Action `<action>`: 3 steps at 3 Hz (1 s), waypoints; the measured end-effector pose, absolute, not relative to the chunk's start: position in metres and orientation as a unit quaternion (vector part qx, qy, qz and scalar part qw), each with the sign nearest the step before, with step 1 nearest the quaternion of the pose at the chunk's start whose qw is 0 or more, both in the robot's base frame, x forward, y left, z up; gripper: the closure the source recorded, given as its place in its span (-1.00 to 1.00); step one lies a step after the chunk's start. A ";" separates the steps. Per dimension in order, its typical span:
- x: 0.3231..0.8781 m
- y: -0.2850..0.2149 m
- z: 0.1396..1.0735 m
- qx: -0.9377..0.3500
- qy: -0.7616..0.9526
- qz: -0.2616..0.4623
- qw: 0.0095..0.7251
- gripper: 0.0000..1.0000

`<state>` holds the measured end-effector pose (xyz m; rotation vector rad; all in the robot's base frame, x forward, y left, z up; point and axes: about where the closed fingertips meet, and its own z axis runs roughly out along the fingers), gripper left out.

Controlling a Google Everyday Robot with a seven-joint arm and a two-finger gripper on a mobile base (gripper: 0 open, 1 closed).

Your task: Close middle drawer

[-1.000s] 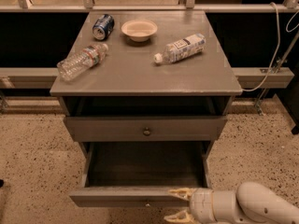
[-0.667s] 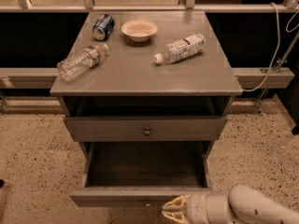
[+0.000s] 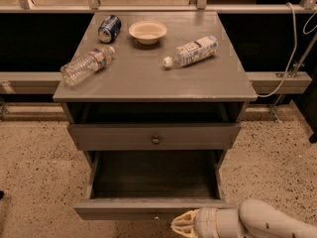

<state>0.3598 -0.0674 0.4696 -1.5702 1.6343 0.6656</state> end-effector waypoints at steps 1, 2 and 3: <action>0.366 -0.076 0.431 -0.611 0.662 0.241 0.360 1.00; 0.374 -0.089 0.394 -0.605 0.674 0.224 0.360 1.00; 0.386 -0.095 0.368 -0.598 0.675 0.211 0.377 1.00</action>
Offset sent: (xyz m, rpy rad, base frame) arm 0.0269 -0.0415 -0.1293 -0.0911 -0.0098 -0.1239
